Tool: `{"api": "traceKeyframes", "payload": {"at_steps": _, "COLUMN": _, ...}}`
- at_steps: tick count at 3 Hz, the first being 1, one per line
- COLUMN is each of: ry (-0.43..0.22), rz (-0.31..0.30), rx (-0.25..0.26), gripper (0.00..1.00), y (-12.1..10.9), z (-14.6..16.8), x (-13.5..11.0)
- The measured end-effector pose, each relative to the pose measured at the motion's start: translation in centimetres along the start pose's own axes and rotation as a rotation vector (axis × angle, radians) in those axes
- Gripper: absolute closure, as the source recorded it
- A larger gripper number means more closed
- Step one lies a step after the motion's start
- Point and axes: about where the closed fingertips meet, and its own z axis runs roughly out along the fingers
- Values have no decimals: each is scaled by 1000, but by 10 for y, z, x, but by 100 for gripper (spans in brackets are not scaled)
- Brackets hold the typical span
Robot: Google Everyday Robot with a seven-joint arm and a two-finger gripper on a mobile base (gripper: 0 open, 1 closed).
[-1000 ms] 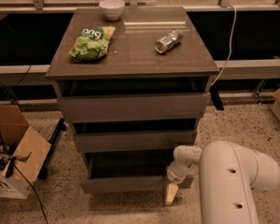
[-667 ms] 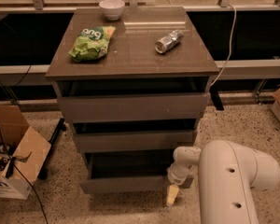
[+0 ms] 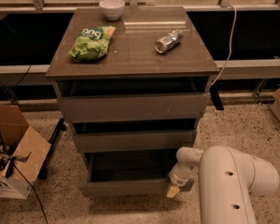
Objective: Open bottom drawer
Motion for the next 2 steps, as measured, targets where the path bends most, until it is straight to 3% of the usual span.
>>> {"api": "traceKeyframes", "payload": {"at_steps": 2, "ry": 12, "rz": 57, "rx": -25, "gripper": 96, "y": 5, "z": -4, "x": 24}}
